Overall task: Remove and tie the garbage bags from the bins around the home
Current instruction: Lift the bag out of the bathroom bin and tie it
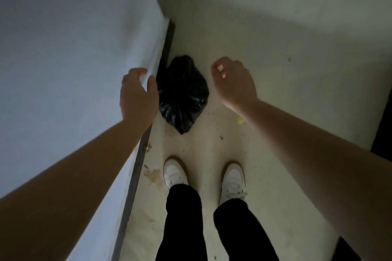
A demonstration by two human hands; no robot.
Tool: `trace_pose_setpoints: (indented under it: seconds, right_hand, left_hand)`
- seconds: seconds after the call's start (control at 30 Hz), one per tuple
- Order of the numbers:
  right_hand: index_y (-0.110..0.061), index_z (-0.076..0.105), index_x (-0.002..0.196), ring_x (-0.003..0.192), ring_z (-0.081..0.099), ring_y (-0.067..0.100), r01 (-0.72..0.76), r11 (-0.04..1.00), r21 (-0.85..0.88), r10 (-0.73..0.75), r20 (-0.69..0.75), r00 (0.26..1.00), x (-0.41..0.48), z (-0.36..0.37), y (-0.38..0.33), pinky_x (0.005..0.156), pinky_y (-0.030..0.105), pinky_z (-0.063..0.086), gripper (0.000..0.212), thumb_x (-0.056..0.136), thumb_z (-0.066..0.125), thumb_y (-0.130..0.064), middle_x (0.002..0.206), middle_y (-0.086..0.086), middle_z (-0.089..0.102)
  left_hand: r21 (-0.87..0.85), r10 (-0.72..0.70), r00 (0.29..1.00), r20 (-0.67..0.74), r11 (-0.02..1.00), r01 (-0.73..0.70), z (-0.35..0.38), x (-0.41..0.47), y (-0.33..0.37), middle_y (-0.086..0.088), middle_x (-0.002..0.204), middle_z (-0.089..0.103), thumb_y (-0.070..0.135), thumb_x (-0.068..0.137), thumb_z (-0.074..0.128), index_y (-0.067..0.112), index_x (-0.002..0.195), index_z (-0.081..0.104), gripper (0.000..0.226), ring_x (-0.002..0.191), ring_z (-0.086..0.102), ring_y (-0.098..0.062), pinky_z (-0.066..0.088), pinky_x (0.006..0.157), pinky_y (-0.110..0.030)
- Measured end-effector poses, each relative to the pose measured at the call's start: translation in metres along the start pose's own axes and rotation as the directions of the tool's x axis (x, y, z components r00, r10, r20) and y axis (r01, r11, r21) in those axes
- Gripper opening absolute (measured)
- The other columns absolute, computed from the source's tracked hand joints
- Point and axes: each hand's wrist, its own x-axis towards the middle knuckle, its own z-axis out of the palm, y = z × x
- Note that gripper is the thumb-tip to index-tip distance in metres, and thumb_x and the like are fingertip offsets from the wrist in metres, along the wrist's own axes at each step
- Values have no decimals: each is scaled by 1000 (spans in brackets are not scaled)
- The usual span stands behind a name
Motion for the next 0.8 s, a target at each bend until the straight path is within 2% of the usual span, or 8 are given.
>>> trace_pose_setpoints:
  seconds: [0.07,0.13,0.23,0.33,0.5,0.63,0.7,0.8]
  right_hand:
    - [-29,60,112,94,62,27,55,998,-20,-56,-104,993,-7,-72,-30,80,34,49,25,101,40,-39,107,5,59]
    - [-28,58,113,97,62,29,106,992,-74,-119,-208,971,-21,-159,-62,80,35,50,24,101,40,-39,111,5,57]
    - [-26,58,120,100,61,26,175,963,-206,-244,-380,892,-59,-309,-115,74,31,42,28,102,42,-38,118,6,56]
    - [-21,60,125,103,61,29,216,906,-365,-397,-550,735,-116,-462,-161,76,36,48,34,101,45,-39,121,11,58]
    - [-17,61,124,99,61,34,142,845,-515,-519,-730,445,-238,-665,-205,76,42,53,37,100,46,-40,120,14,59]
    - [-17,60,127,106,60,34,-27,886,-462,-438,-857,272,-359,-745,-199,84,45,52,40,100,44,-43,126,16,58]
    - [-16,59,129,110,58,37,-137,889,-436,-399,-887,232,-426,-756,-181,88,48,51,44,100,43,-45,129,18,56]
    - [-19,52,135,121,53,37,-354,845,-401,-329,-911,248,-532,-751,-148,95,50,47,47,100,42,-48,139,17,50]
  left_hand:
    - [35,176,984,-28,984,-175,-42,-3,62,-6,134,57,28,105,46,14,132,56,32,123,53,-19,31,94,-18]
    - [69,388,920,-51,920,-385,-91,-9,137,-11,135,58,27,106,44,9,130,58,33,127,53,-26,35,100,-26]
    - [188,631,771,-82,770,-610,-182,-28,267,-20,143,54,30,107,41,4,131,57,39,132,49,-35,40,107,-44]
    - [312,801,578,-155,595,-740,-280,-68,402,-25,149,47,40,106,35,2,136,54,52,137,43,-42,37,111,-53]
    - [396,934,255,-250,339,-853,-407,-168,576,-28,156,35,46,106,32,2,144,47,60,144,34,-46,27,118,-53]
    - [399,947,35,-318,168,-902,-447,-257,650,-28,159,29,46,107,33,5,150,42,60,147,29,-47,25,118,-56]
    - [350,950,-39,-309,76,-934,-445,-303,670,-27,162,24,46,106,34,7,152,37,61,148,25,-46,24,118,-58]
    - [253,962,-150,-230,-89,-963,-424,-377,690,-25,165,17,50,104,30,10,156,30,65,150,20,-45,25,117,-60]
